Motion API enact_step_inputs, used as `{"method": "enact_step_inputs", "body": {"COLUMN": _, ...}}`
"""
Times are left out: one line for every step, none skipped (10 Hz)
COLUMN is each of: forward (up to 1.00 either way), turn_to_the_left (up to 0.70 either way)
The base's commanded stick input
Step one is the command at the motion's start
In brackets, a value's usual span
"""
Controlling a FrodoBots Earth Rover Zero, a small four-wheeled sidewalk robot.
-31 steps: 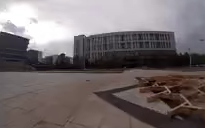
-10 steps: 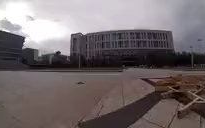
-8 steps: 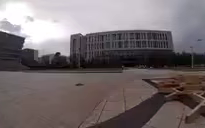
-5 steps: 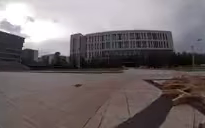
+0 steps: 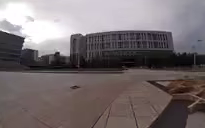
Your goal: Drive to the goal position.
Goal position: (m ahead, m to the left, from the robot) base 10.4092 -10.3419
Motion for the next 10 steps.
{"method": "enact_step_inputs", "body": {"forward": 0.7, "turn_to_the_left": -0.17}}
{"method": "enact_step_inputs", "body": {"forward": 0.7, "turn_to_the_left": -0.32}}
{"method": "enact_step_inputs", "body": {"forward": 0.7, "turn_to_the_left": -0.32}}
{"method": "enact_step_inputs", "body": {"forward": 0.7, "turn_to_the_left": -0.32}}
{"method": "enact_step_inputs", "body": {"forward": 0.7, "turn_to_the_left": -0.21}}
{"method": "enact_step_inputs", "body": {"forward": 0.7, "turn_to_the_left": 0.0}}
{"method": "enact_step_inputs", "body": {"forward": 0.7, "turn_to_the_left": 0.0}}
{"method": "enact_step_inputs", "body": {"forward": 0.7, "turn_to_the_left": 0.0}}
{"method": "enact_step_inputs", "body": {"forward": 0.7, "turn_to_the_left": 0.0}}
{"method": "enact_step_inputs", "body": {"forward": 0.7, "turn_to_the_left": -0.03}}
